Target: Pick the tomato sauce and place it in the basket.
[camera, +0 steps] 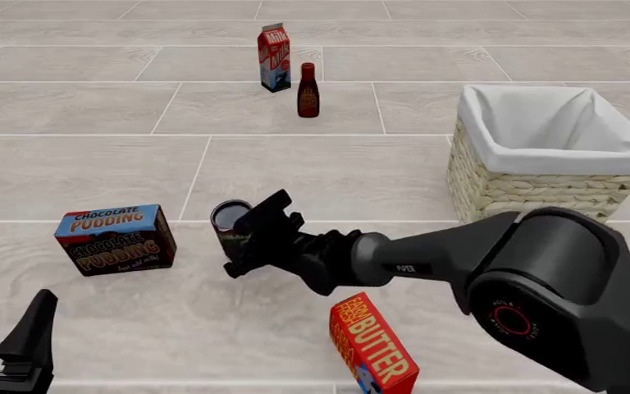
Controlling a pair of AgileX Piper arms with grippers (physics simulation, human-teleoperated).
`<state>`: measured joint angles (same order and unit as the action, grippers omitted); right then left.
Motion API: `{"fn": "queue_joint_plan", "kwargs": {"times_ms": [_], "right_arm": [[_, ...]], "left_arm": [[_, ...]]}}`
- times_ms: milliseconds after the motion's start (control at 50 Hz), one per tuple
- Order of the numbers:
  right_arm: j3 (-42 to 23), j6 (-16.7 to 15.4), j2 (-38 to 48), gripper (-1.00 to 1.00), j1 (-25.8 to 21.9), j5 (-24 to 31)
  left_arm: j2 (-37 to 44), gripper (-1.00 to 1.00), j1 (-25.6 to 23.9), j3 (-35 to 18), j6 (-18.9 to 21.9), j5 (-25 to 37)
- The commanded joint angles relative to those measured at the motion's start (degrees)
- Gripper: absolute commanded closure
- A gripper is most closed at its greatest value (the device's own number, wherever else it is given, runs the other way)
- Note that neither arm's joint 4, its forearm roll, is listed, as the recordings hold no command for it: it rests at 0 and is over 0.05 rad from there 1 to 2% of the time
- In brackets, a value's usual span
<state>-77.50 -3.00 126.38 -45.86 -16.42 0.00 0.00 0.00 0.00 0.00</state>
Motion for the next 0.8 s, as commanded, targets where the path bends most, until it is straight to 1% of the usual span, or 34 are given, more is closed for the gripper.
{"fn": "queue_joint_plan", "kwargs": {"times_ms": [20,300,480,800], "right_arm": [[3.13,0.48,-4.83,1.0,0.28,-0.36],[8.41,-0.43,-13.66,1.0,2.08,-0.26],[11.11,-1.78,-20.23,1.0,3.82,1.23],[14.31,-2.82,-26.49,1.0,5.89,2.18]], "left_arm": [[0.0,-1.0,0.0,0.0,0.0,0.0],[0.0,-1.0,0.0,0.0,0.0,0.0],[0.0,-1.0,0.0,0.0,0.0,0.0],[0.0,-1.0,0.0,0.0,0.0,0.0]]}}
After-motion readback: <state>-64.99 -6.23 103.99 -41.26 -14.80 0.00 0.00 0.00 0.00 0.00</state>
